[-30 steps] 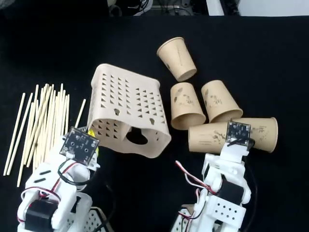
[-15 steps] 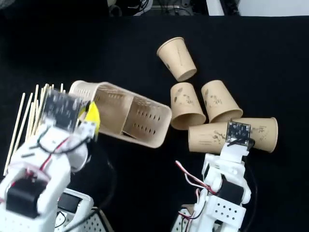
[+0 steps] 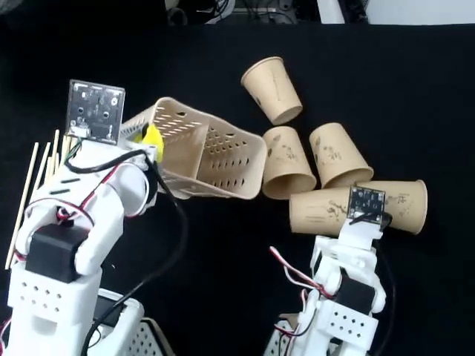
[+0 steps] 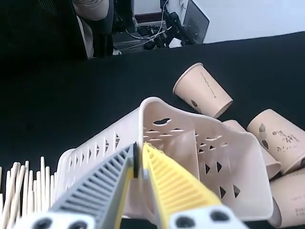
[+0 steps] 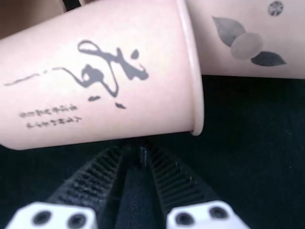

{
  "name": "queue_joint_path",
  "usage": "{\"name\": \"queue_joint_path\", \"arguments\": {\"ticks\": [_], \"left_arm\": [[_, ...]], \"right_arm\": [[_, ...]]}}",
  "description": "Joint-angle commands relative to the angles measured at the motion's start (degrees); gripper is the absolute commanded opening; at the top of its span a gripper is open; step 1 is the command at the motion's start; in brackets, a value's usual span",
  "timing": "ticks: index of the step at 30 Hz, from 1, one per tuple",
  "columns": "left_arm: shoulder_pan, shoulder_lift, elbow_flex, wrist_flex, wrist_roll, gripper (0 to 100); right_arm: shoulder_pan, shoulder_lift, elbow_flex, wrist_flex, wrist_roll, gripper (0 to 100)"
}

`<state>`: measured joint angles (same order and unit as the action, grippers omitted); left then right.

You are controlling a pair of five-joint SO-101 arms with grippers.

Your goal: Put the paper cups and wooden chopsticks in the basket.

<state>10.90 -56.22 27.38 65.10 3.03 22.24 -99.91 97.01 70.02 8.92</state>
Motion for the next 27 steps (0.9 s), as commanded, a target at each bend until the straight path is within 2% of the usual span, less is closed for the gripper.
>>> {"name": "queue_joint_path", "arguments": {"ticks": [1,6,11,14,16,18,22,25,26,27], "left_arm": [[0.6,1.1,0.2,-1.3,0.4,3],[0.0,1.2,2.2,-0.4,-0.7,3],[-7.4,2.5,5.9,1.2,-5.8,3],[-11.5,4.9,6.7,2.5,-9.6,12],[-13.1,6.6,6.3,4.9,-9.4,19],[-13.6,7.9,6.1,7.2,-9.8,23],[-13.8,10.4,6.2,7.5,-9.8,19],[-13.2,10.6,4.4,6.2,-9.5,3],[-13.0,10.6,3.3,6.2,-9.4,2],[-12.2,10.6,2.0,7.0,-8.6,5]], "right_arm": [[1.1,-0.2,0.0,0.3,-0.2,1.3],[1.1,-0.2,0.0,0.3,-0.2,1.3],[1.1,-0.2,0.0,0.1,-0.2,1.3],[1.1,-0.2,-0.1,0.1,-0.2,1.3],[1.1,-0.2,-0.1,0.1,-0.2,1.3],[1.1,-0.2,-0.1,0.0,-0.2,1.3],[1.1,-0.2,-0.1,0.0,-0.2,1.3],[1.1,-0.2,-0.1,-0.1,-0.2,1.3],[1.1,-0.2,-0.1,-0.1,-0.2,1.3],[1.1,-0.2,-0.1,-0.1,-0.2,1.3]]}}
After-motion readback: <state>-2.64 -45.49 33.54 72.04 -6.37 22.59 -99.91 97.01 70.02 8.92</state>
